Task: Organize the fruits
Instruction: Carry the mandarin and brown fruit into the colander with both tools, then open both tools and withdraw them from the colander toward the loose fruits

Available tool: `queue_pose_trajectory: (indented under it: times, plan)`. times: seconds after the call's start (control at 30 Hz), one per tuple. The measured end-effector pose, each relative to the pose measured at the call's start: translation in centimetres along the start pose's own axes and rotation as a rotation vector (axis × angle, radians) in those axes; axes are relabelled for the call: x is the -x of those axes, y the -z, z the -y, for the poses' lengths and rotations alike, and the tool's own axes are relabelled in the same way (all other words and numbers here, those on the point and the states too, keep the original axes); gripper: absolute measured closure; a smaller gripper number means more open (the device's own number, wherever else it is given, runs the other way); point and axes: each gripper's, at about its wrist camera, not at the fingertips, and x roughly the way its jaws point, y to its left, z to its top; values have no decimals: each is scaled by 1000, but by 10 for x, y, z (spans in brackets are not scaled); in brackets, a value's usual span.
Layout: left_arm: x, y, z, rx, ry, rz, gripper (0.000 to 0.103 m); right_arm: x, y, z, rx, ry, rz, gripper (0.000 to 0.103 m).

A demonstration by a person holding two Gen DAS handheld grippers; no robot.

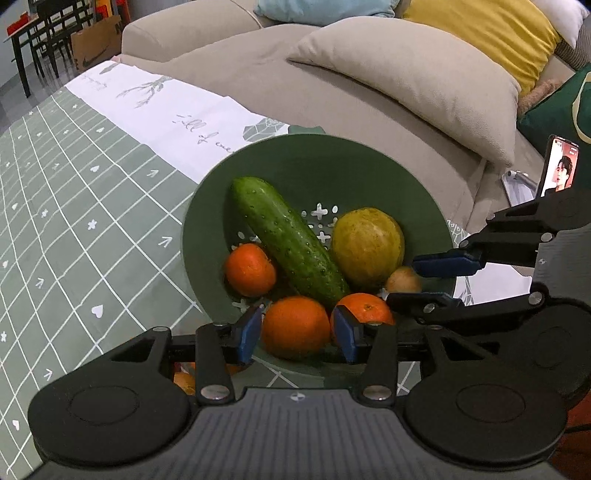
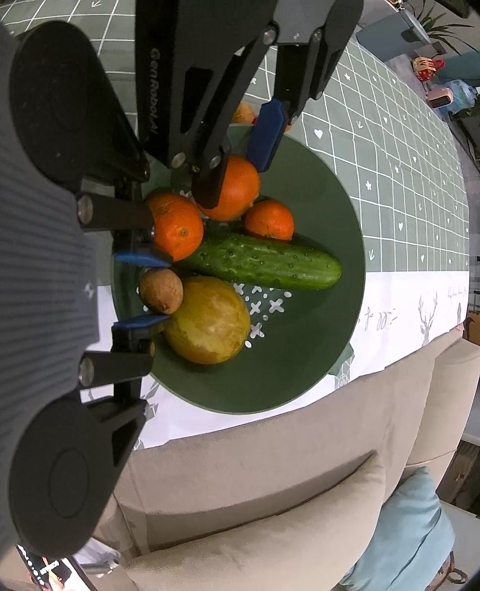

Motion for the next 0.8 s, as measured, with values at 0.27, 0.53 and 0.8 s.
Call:
queue_pose_trajectory:
  times: [0.27,0.53,0.8]
  plan:
    - [37,2,-6,18,-13,94,45,20,-2,-14,38,48,45,65]
    - [78,24,-16,61,-69,192,45,54,1,-40,25,58,154,42]
    - [110,59,-43,172,-110,266,44,80,13,-76,-59,64,265,38]
